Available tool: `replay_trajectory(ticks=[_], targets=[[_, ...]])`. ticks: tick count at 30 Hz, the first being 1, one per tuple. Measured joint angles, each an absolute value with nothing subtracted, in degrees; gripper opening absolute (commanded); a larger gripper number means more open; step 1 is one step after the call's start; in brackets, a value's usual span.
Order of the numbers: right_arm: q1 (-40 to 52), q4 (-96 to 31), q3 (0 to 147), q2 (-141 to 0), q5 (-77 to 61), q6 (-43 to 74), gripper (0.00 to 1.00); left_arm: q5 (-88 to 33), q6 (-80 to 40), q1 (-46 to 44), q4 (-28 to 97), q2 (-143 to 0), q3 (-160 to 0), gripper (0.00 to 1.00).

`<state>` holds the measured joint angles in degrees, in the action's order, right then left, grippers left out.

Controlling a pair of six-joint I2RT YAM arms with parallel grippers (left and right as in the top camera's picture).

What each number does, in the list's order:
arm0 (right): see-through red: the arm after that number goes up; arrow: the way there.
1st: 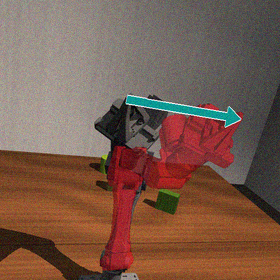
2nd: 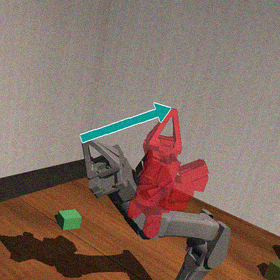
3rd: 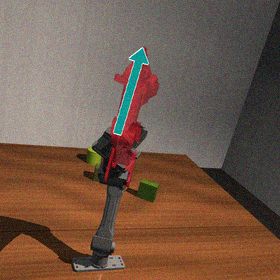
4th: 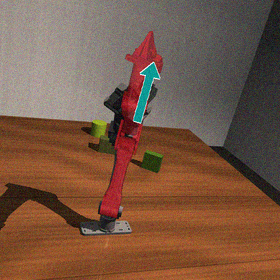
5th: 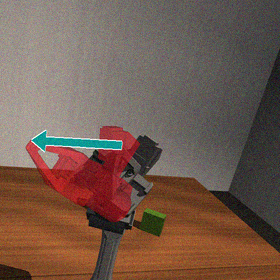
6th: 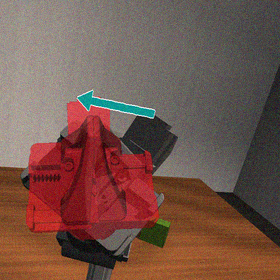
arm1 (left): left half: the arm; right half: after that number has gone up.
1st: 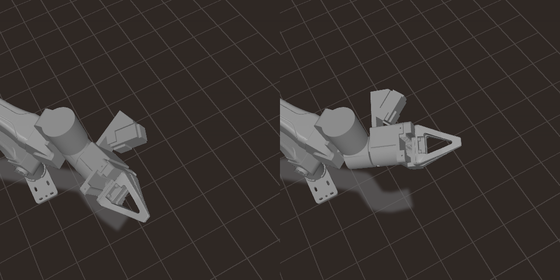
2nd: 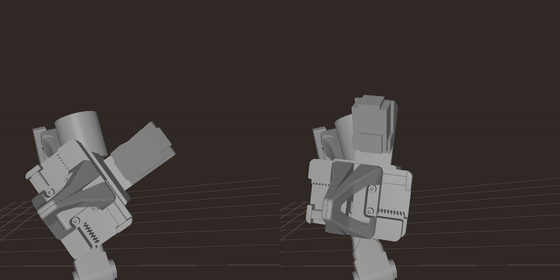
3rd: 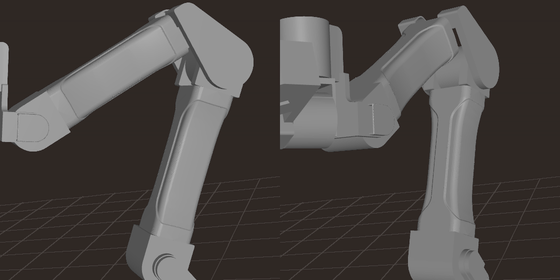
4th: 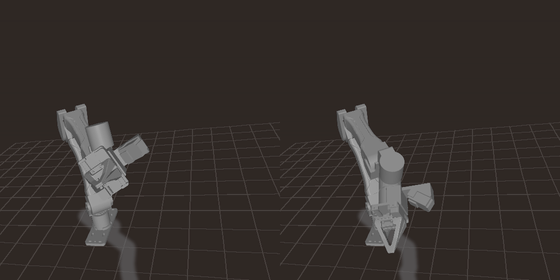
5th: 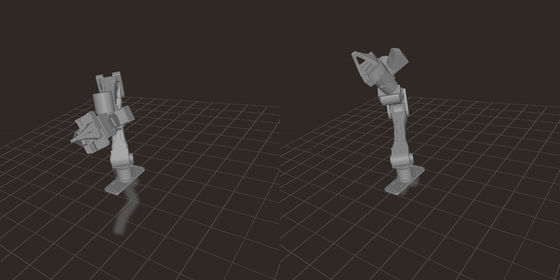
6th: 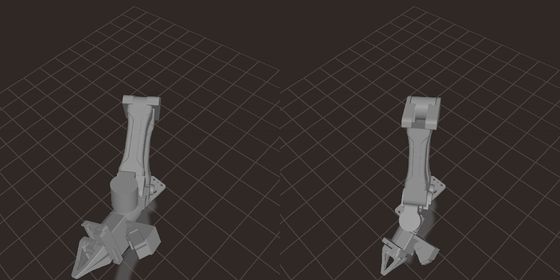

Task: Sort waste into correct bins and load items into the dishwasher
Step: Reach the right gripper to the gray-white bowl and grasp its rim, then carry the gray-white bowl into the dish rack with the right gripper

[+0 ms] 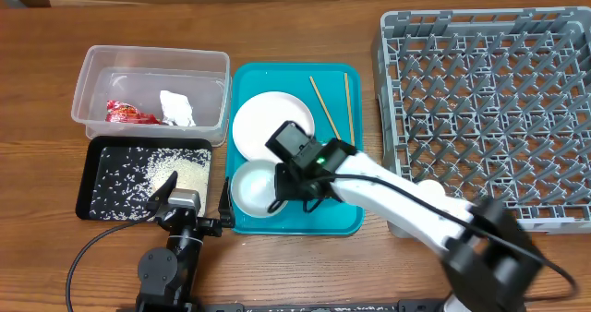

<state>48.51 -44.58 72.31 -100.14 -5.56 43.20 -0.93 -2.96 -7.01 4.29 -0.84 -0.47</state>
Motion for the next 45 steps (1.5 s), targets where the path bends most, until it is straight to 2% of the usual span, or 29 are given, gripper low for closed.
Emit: replay_trajectory(ticks=[3, 7, 15, 19, 27, 38, 45], targets=[[48.27, -45.08, 72.36, -91.48, -3.09, 39.64, 0.04, -0.99, -3.01, -7.01, 4.25, -0.84, -0.47, 1.00], [45.91, -51.86, 72.42, -82.28, 3.95, 36.75, 0.04, -1.56, -3.01, -6.96, 4.25, -0.75, -0.51, 1.00], [29.21, -62.50, 72.47, -73.43, 28.42, 35.46, 0.04, -1.52, -3.01, -6.96, 4.27, -0.75, -0.51, 1.00], [22.13, -63.86, 72.47, -73.67, 36.71, 34.94, 0.04, -1.52, -3.01, -6.96, 4.27, -0.75, -0.51, 1.00], [8.99, -58.13, 72.47, -78.48, 51.79, 35.79, 0.04, -1.52, -3.01, -6.96, 4.27, -0.75, -0.49, 1.00], [6.79, -60.42, 72.47, -94.76, 61.84, 35.77, 0.04, -1.52, -3.01, -6.96, 4.27, -0.75, -0.51, 1.00], [6.85, -60.64, 72.47, -99.26, 65.32, 35.92, 0.04, -1.52, -3.01, -6.96, 4.27, -0.75, -0.51, 1.00]])
